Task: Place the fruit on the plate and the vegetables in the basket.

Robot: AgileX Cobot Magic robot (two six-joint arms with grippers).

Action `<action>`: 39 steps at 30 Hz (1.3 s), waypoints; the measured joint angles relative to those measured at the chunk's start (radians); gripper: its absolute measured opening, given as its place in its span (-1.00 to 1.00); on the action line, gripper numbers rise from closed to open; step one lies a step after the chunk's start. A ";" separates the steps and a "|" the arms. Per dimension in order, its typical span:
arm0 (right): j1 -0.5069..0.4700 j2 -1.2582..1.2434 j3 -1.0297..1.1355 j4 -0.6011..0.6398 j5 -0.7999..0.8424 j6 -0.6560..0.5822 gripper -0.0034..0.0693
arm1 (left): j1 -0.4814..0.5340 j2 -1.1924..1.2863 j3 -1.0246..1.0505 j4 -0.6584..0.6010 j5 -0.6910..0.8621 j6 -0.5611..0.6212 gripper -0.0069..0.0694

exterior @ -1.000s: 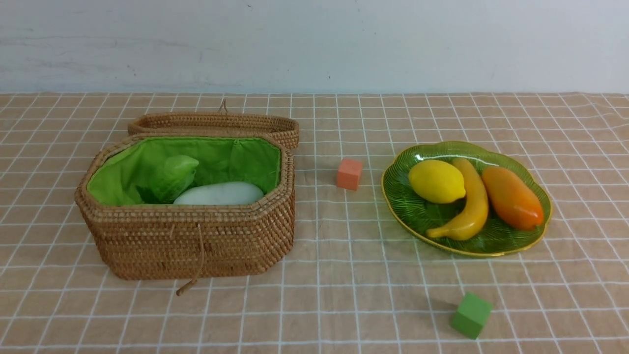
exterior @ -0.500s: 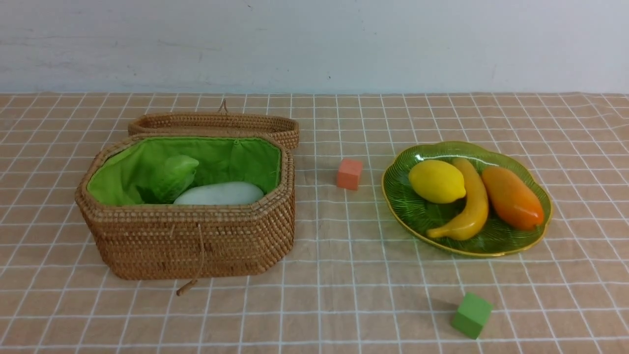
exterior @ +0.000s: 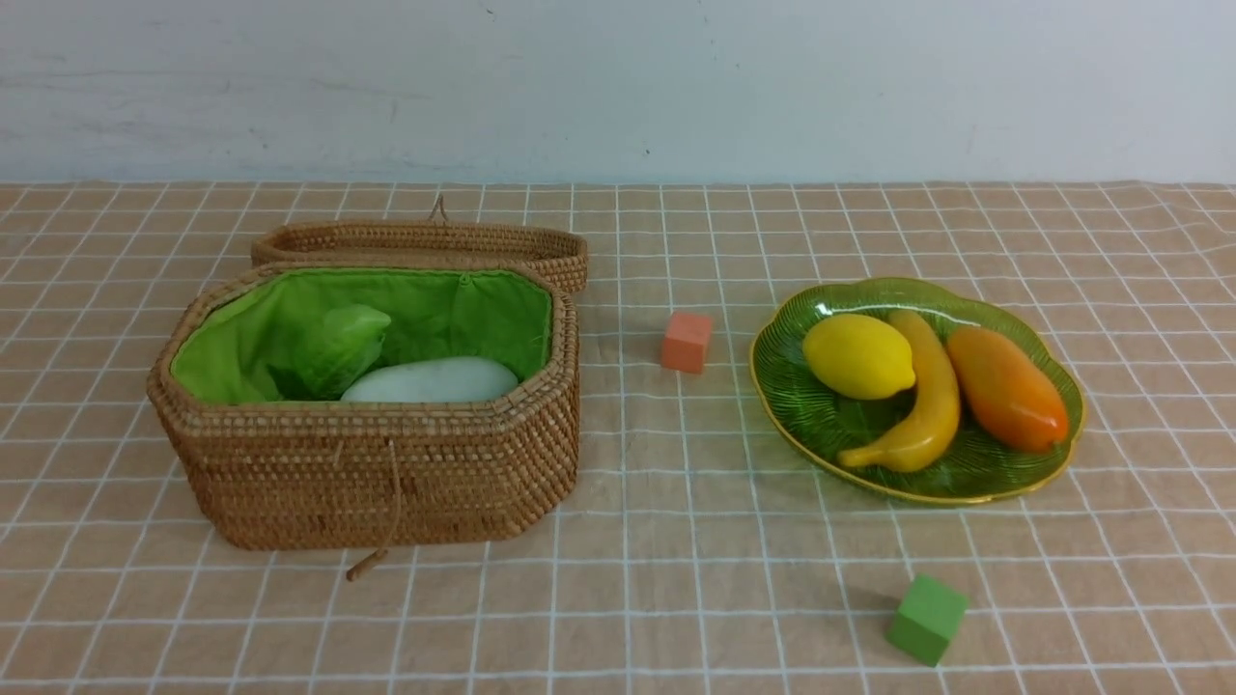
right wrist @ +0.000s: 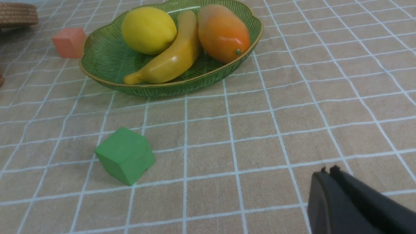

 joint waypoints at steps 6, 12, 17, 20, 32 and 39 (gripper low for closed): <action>0.000 0.000 0.000 0.000 0.000 0.000 -0.92 | 0.261 0.000 0.012 -0.181 -0.103 0.110 -0.72; 0.000 0.000 0.000 0.000 0.000 0.000 -0.92 | 0.602 -0.074 0.069 -0.308 -0.168 0.204 -0.85; 0.000 -0.001 0.000 0.000 0.001 0.000 -0.92 | 0.687 -0.082 0.080 -0.410 0.060 0.162 -0.85; 0.000 -0.001 0.000 0.000 0.001 0.000 -0.91 | 0.694 -0.082 0.081 -0.440 0.064 0.111 -0.85; 0.000 -0.001 0.000 0.000 0.001 0.001 -0.89 | 0.695 -0.082 0.081 -0.397 0.066 0.097 -0.85; 0.000 -0.001 0.000 0.000 0.001 0.003 -0.87 | 0.695 -0.082 0.081 -0.394 0.066 0.095 -0.85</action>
